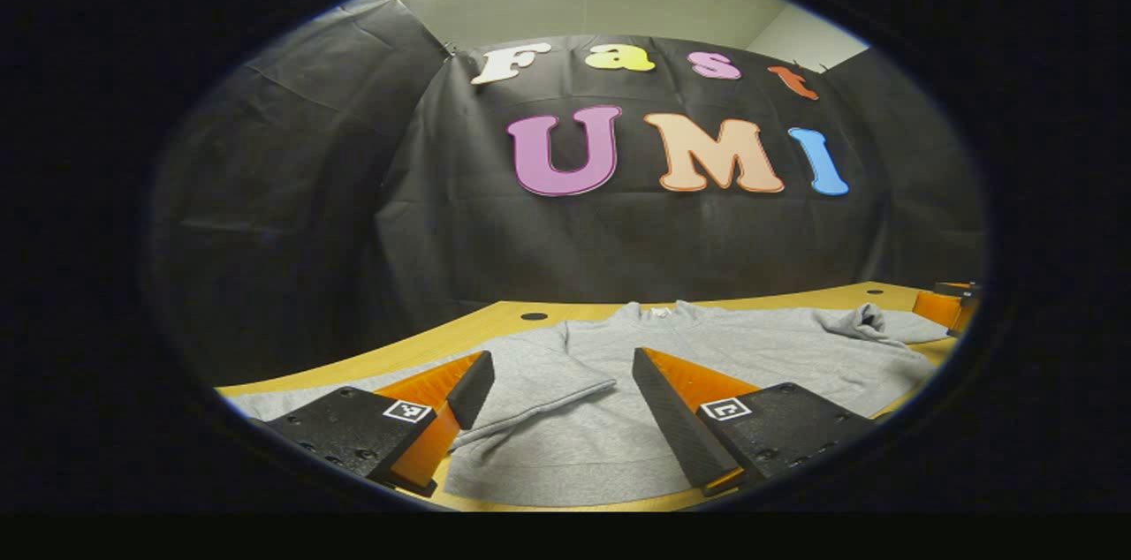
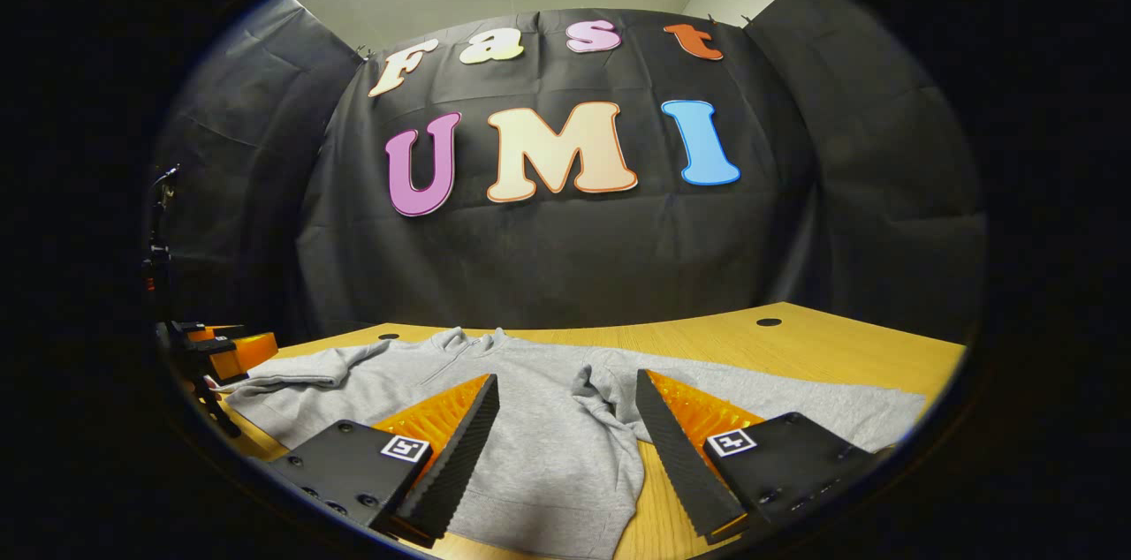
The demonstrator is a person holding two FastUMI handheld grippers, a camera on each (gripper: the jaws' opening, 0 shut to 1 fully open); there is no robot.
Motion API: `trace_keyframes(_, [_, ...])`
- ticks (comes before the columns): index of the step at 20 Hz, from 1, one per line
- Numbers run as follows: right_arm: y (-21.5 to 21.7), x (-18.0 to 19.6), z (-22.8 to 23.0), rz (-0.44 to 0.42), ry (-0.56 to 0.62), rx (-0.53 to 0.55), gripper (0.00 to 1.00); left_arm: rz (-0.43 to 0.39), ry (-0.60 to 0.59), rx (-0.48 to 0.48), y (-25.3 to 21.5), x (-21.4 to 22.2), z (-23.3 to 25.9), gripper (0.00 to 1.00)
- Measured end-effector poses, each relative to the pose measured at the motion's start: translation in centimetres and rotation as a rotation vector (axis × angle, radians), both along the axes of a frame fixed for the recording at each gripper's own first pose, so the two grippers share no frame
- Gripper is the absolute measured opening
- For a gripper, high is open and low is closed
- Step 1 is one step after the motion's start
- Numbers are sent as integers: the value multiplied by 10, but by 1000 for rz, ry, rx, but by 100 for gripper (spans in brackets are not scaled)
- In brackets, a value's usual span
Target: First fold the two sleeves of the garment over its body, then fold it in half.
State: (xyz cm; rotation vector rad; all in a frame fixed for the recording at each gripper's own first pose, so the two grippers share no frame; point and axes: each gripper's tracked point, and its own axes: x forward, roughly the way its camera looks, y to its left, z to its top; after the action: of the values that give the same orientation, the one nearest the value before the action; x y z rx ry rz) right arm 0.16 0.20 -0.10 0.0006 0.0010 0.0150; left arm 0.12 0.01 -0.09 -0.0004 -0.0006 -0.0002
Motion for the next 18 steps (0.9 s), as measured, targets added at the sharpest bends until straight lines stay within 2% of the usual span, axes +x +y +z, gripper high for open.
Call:
trace_keyframes(4, [-2,1,-1,2,8,10,98,0,0,0,0,0,0,94])
trace_keyframes(6, [-4,2,-8,3,51,10,98,-1,1,-1,0,0,0,94])
trace_keyframes(10, [-30,-2,6,-19,84,40,98,-1,1,-1,1,0,0,94])
trace_keyframes(14, [-82,-13,38,-100,100,8,95,-1,1,0,1,0,0,94])
trace_keyframes(18, [-152,-33,44,-238,178,-36,98,-1,1,0,1,0,1,94])
